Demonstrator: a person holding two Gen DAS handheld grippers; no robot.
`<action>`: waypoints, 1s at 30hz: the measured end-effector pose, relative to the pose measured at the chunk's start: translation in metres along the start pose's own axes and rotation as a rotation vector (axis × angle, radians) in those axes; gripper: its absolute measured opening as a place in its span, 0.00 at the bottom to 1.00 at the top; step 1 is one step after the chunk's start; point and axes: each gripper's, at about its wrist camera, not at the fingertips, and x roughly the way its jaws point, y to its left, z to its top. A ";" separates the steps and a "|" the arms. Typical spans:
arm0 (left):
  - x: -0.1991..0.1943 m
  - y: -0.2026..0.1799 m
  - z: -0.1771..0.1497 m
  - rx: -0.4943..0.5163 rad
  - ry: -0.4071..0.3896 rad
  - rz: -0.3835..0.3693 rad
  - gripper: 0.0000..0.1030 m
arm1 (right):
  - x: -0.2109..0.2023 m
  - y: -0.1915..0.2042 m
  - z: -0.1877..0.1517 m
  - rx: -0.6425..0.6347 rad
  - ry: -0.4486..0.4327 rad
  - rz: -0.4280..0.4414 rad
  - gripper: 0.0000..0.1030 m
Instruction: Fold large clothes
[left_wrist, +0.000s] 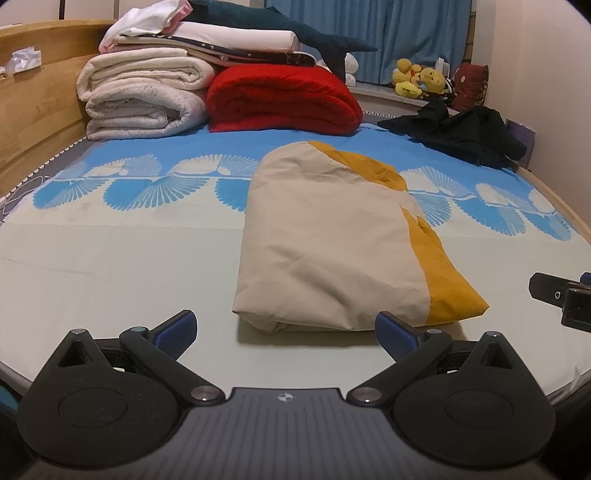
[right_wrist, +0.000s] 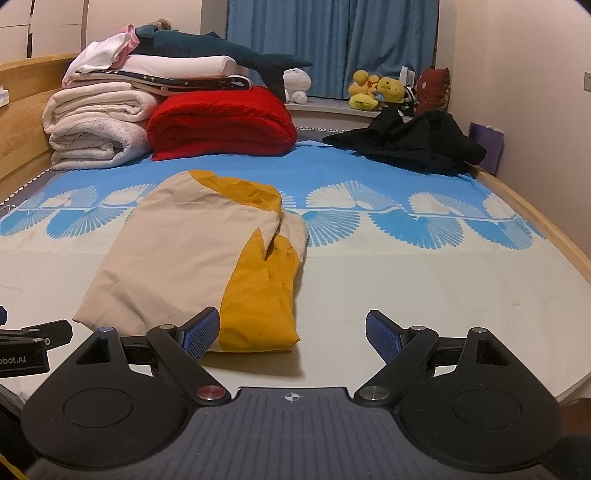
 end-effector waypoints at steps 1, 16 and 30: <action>0.000 0.000 0.000 0.000 0.000 0.000 1.00 | 0.000 0.000 0.000 0.000 0.000 0.001 0.84; -0.001 -0.004 -0.001 0.009 0.000 -0.012 1.00 | 0.000 0.002 0.001 -0.010 -0.003 0.009 0.84; 0.001 -0.006 -0.002 0.017 0.002 -0.023 1.00 | 0.000 0.004 0.001 -0.010 -0.002 0.007 0.85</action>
